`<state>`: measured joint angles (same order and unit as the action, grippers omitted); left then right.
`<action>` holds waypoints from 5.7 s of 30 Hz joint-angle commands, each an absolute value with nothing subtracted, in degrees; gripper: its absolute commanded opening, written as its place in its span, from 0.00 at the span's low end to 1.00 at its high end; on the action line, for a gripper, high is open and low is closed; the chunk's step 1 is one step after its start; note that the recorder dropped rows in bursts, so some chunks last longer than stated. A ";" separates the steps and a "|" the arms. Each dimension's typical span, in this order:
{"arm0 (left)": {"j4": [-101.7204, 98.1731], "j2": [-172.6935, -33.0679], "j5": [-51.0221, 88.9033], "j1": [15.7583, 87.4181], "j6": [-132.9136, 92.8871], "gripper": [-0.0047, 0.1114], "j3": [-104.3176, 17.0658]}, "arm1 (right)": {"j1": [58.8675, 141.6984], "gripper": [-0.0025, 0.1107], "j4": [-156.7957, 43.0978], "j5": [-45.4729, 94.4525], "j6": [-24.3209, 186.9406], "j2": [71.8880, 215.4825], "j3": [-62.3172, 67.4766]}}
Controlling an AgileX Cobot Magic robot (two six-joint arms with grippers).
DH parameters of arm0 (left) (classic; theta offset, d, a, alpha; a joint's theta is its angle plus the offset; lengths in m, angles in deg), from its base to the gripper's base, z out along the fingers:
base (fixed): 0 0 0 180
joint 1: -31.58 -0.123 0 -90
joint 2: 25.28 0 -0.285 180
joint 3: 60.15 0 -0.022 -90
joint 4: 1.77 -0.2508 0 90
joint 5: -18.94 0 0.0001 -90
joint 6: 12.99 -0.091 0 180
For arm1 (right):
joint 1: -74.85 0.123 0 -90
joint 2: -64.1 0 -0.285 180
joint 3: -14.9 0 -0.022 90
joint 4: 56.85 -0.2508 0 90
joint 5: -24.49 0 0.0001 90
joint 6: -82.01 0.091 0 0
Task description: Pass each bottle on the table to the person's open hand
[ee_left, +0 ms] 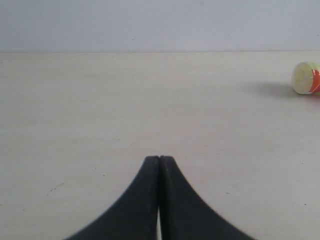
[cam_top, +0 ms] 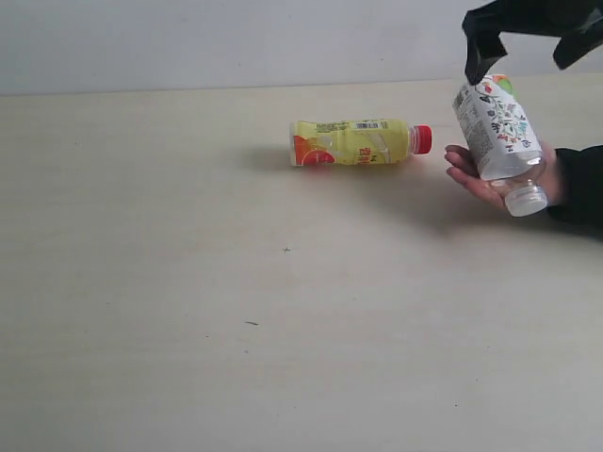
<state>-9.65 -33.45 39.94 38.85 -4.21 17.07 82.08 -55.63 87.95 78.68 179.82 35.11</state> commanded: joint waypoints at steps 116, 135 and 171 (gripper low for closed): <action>-9.69 -33.07 39.54 39.19 -3.93 0.04 17.07 | 97.51 0.85 -45.47 77.36 23.40 202.96 48.99; -9.69 -33.07 39.54 39.19 -3.93 0.04 17.07 | 97.49 0.85 -46.34 70.75 21.61 207.57 48.99; -9.69 -33.07 39.54 39.19 -3.93 0.04 17.07 | 97.49 0.44 -45.06 67.89 22.23 211.00 48.99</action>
<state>-9.65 -33.45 39.94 38.85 -4.21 17.07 97.47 -45.31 67.89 21.81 210.90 48.67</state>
